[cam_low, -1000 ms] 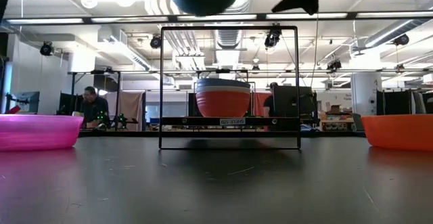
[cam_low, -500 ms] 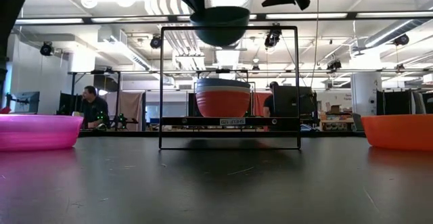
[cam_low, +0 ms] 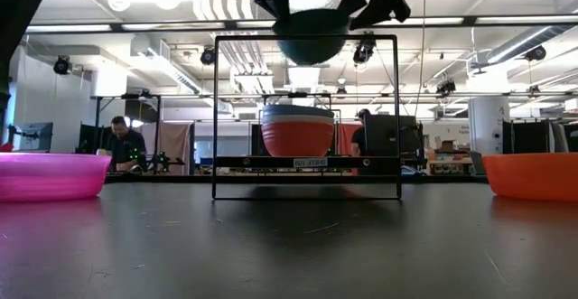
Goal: Place and stack bowls onto a shelf
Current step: Stack the large green bowl on top of the large blue bowl on the shelf
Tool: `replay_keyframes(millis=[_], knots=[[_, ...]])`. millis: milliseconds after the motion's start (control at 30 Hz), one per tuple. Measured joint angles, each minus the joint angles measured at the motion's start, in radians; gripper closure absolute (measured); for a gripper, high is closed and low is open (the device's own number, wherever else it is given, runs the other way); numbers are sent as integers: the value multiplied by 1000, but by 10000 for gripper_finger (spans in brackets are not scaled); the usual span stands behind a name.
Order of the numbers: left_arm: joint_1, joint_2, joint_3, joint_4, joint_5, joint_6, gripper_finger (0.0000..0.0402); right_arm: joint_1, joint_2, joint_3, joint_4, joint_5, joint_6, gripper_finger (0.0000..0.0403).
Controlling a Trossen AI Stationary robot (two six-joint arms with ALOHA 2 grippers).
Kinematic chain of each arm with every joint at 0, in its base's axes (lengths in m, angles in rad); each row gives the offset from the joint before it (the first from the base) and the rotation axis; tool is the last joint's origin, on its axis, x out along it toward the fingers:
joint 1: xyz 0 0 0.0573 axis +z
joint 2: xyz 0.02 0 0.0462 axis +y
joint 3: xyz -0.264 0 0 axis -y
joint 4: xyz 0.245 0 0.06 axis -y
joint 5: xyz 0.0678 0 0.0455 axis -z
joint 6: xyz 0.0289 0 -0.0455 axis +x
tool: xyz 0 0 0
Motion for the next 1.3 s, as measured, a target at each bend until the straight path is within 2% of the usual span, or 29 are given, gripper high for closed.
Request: replay_keyframes(millis=[133,300,400,633,833,933,1100,1233,1300], knots=[[0,0,1,44,111,23,402,-2,17,0,5,10,-21,158],[-1,5,1,45,120,24,402,-6,21,0,6,12,-19,184],[-1,8,1,48,134,23,402,-8,22,0,5,25,-18,233],[-3,8,1,46,143,14,401,-13,22,0,3,75,-37,378],[-8,10,1,57,156,20,375,-13,22,0,-3,122,-72,389],[-12,11,0,83,166,26,345,-22,22,0,-5,95,-79,390],[-10,11,0,107,265,44,285,-33,35,0,-9,74,-77,390],[-11,11,6,96,282,112,248,-53,51,0,-9,71,-75,391],[-11,11,21,75,287,130,238,-75,56,0,-9,35,-67,391]])
